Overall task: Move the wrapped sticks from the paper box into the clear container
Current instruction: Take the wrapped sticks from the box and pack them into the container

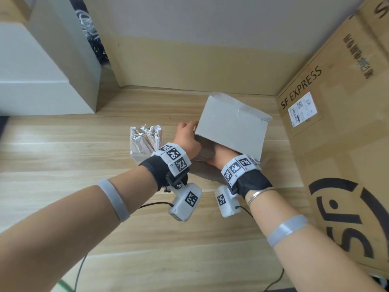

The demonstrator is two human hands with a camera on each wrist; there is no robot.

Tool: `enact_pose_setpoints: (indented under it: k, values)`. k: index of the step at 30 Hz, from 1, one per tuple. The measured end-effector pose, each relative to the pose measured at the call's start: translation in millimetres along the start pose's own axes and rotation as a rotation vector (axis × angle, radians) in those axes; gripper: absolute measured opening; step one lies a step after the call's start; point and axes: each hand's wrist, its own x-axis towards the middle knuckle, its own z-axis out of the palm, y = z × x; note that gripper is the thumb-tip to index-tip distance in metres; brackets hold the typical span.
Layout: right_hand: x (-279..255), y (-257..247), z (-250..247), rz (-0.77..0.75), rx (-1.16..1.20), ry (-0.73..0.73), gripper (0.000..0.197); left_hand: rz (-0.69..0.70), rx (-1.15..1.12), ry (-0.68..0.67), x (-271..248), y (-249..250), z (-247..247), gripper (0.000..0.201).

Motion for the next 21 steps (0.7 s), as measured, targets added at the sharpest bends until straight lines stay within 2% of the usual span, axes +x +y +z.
enact_pose_setpoints:
  k: [3, 11, 21]
  values:
    - [3, -2, 3, 0.027, -0.058, 0.004, 0.046, -0.006, -0.018, 0.000, -2, 0, -1, 0.070]
    - [9, -11, 11, 0.045, -0.233, -0.203, 0.037, -0.043, -0.032, -0.017, -2, -3, -5, 0.071]
    - [12, -18, 16, 0.040, -0.359, -0.222, 0.032, -0.078, -0.040, -0.043, -2, -5, -9, 0.073]
